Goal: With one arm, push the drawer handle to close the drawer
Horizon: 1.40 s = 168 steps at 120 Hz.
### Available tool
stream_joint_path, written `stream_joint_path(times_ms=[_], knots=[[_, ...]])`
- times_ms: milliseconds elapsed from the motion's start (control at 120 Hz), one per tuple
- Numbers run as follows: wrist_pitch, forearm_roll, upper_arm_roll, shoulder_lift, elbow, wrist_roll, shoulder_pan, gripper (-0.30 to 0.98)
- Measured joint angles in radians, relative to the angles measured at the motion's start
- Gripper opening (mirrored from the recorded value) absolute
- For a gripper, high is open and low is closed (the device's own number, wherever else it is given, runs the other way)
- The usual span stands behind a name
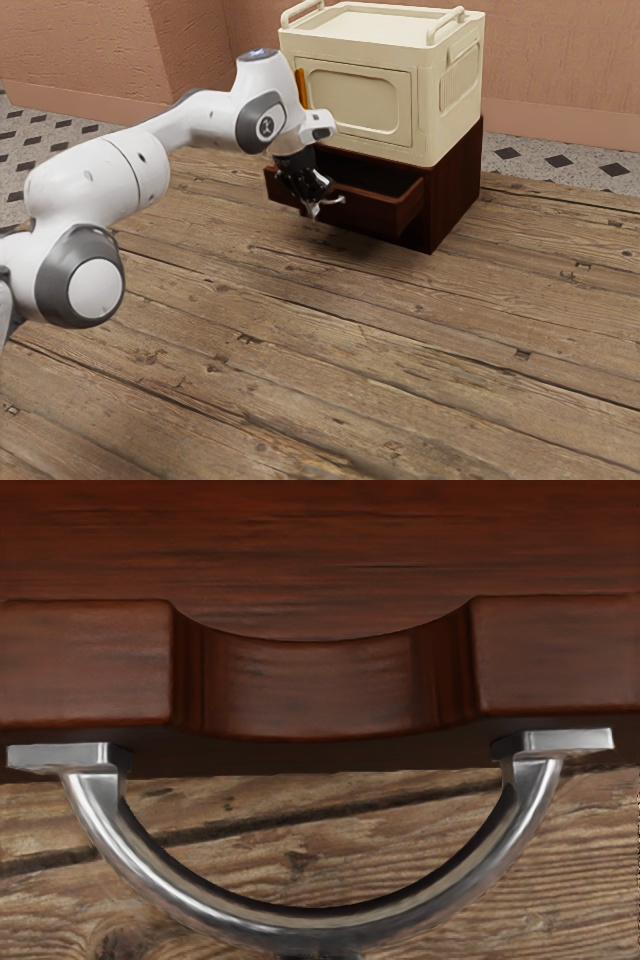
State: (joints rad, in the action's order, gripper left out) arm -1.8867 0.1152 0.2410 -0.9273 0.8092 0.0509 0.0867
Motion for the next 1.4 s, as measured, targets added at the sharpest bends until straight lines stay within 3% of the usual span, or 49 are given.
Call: stream_joint_path(times_ms=[1400], knots=[[-0.206, 0.002, -0.002, -0.107, -0.133, -0.035, -0.024, -0.10]])
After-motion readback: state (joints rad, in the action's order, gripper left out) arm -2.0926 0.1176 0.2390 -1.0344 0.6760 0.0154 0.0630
